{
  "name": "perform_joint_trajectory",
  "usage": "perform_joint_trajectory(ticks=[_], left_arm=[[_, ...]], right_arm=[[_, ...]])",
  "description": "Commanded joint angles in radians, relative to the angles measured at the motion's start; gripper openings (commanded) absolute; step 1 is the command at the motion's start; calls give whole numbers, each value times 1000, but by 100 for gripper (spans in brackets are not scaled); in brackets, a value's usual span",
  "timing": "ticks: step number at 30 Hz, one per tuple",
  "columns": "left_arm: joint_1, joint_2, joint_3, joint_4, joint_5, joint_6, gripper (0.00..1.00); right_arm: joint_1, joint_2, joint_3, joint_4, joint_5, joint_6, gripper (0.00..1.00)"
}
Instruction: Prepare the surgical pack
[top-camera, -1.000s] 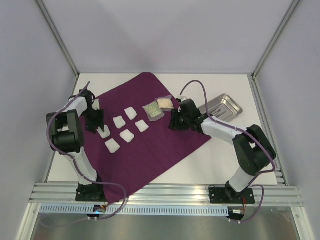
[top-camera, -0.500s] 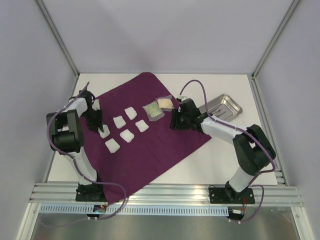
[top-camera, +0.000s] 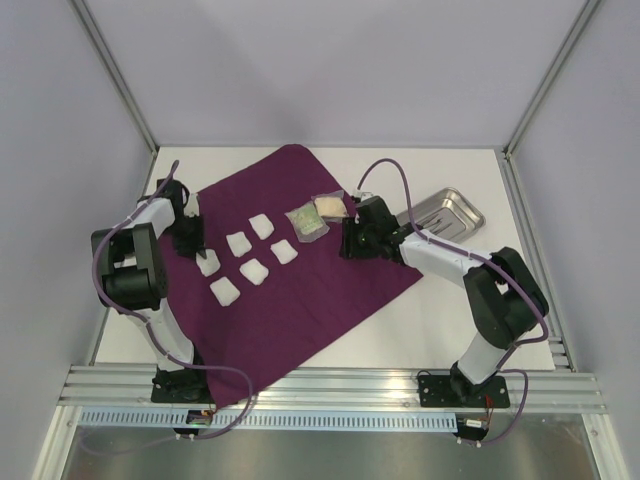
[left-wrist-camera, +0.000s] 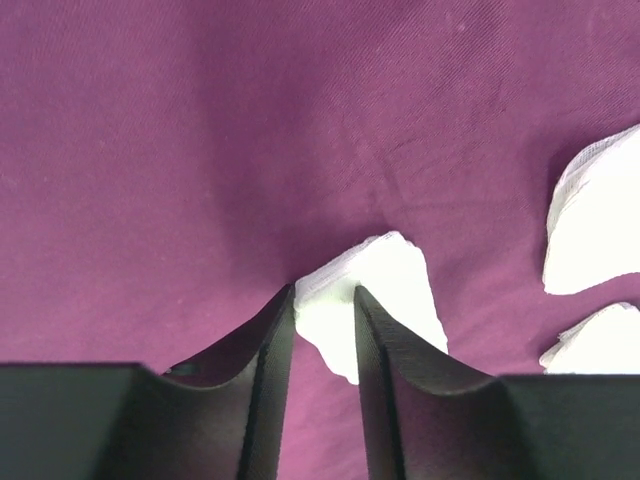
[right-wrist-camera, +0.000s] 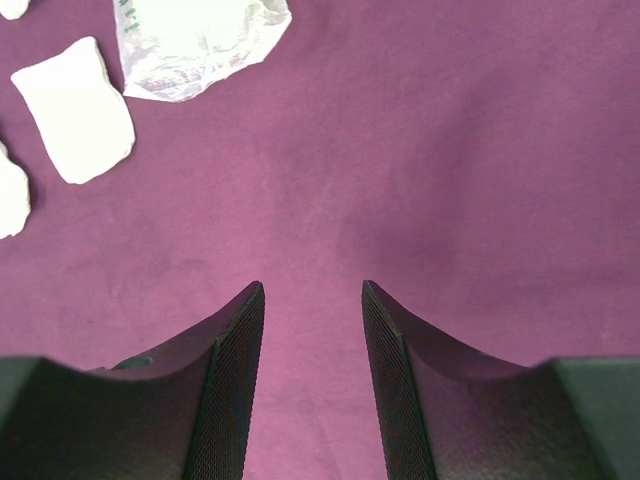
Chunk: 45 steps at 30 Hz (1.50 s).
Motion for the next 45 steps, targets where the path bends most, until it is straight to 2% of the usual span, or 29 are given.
perform_joint_trajectory(ticks=[1,10,12,19,26,31,34,38,45], left_arm=[[-1,3,2,39,6,11,38],[-1,5,-13,53,-8,18,23],[-1,-9,-19,53,-3,19,0],[-1,-118,-39,27,18,42,0],[-3,-272,-62,-33,132,45,0],[-72,-311,-29,-85,198,71,0],[-127,-302,10,-71,251,53,0],[-138,-206,85,-22,336,-21,0],[-138,-35,131,73,327,-82,0]], right_arm=[[6,-8,34,-20,33,-29,47],[6,-23,37,-38,42,-41,47],[7,-29,37,-40,42,-39,47],[19,-61,40,-54,42,-52,47],[29,-68,49,-48,41,-47,47],[35,-65,56,-43,36,-39,47],[33,-58,57,-40,30,-35,47],[33,-54,56,-31,19,-22,47],[33,-45,69,-55,30,-36,47]])
